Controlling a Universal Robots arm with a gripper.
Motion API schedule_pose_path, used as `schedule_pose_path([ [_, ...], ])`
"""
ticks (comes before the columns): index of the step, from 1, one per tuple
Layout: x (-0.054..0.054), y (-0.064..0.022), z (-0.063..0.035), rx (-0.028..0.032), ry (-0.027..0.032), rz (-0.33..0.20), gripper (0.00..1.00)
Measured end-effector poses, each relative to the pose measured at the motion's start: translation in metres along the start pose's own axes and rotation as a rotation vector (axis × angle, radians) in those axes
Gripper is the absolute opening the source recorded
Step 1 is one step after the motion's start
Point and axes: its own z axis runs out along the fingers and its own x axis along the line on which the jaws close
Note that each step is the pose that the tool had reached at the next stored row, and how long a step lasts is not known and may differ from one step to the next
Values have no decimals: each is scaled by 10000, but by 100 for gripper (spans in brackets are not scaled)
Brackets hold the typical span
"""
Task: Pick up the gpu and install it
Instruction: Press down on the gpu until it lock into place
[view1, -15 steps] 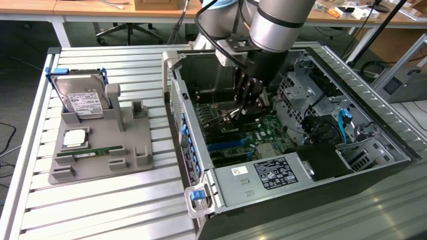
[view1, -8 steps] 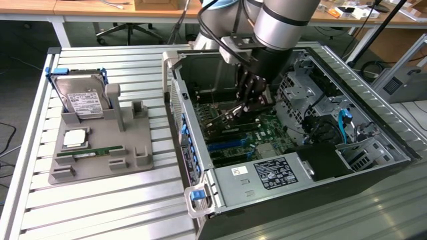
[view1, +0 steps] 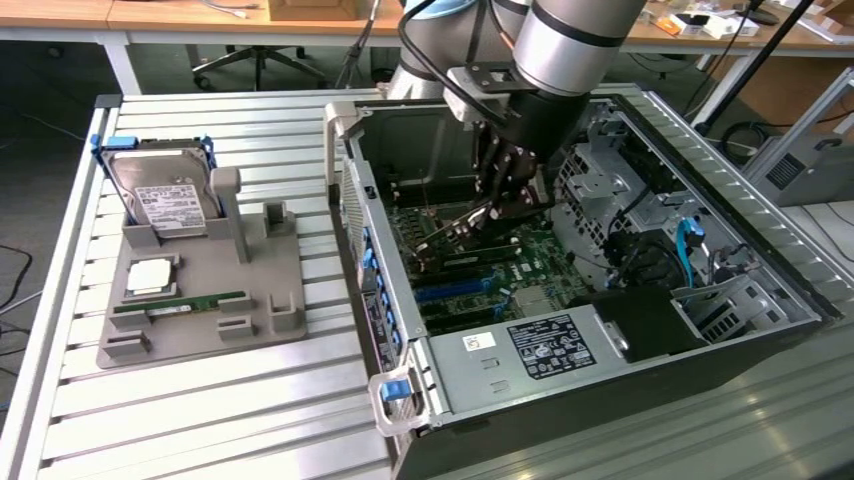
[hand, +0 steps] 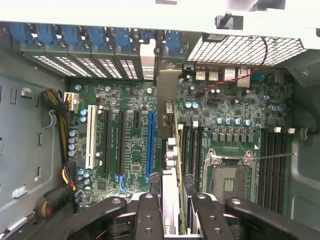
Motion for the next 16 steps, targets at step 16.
schedule_pose_path([
  [16,-2,-25,-142,-15,1,12,27],
])
